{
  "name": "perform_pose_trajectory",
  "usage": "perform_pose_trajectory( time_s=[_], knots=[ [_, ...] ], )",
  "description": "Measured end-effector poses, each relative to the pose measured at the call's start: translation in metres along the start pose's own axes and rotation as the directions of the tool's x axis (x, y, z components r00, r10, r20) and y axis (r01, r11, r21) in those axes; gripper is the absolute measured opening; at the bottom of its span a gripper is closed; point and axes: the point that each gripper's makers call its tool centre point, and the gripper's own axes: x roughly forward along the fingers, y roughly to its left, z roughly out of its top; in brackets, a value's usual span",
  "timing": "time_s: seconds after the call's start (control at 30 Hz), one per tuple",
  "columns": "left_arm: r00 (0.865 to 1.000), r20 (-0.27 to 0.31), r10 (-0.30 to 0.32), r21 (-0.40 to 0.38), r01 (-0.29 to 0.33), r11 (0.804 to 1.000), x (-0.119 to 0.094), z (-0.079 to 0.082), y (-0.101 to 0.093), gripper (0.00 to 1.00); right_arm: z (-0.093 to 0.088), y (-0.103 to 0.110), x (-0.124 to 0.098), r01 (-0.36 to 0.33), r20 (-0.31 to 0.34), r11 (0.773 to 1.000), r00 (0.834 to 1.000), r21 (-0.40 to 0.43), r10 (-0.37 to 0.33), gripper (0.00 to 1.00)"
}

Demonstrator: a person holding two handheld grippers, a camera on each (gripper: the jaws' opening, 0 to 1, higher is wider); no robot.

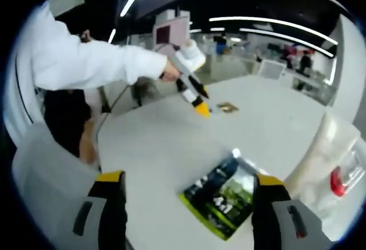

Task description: Arrange the skincare products in the storage area until every visible bottle or jar stands upright without overlapping.

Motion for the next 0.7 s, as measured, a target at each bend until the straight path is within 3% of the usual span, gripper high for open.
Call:
perform_pose_trajectory(
  time_s=[0.2,0.4,0.53,0.7],
  knots=[
    [0.999,-0.047,-0.024,0.023,0.025,0.999,0.009,-0.002,0.003,0.53,0.0,-0.001,-0.001,0.002,0.001,1.0,1.0,-0.002,-0.002,0.89],
    [0.998,-0.064,-0.029,0.031,0.031,0.999,0.014,-0.001,0.008,0.54,0.0,-0.001,-0.001,0.0,0.002,1.0,1.0,-0.002,0.0,0.89],
    [0.995,-0.095,-0.021,0.046,0.026,0.999,0.017,-0.004,0.013,0.61,-0.001,0.0,0.0,-0.006,-0.003,1.0,1.0,-0.004,0.006,0.89],
    [0.988,-0.139,-0.065,0.056,0.073,0.996,0.019,-0.01,0.01,0.58,-0.002,0.001,0.0,-0.009,-0.006,1.0,1.0,-0.004,0.009,0.88]
  ],
)
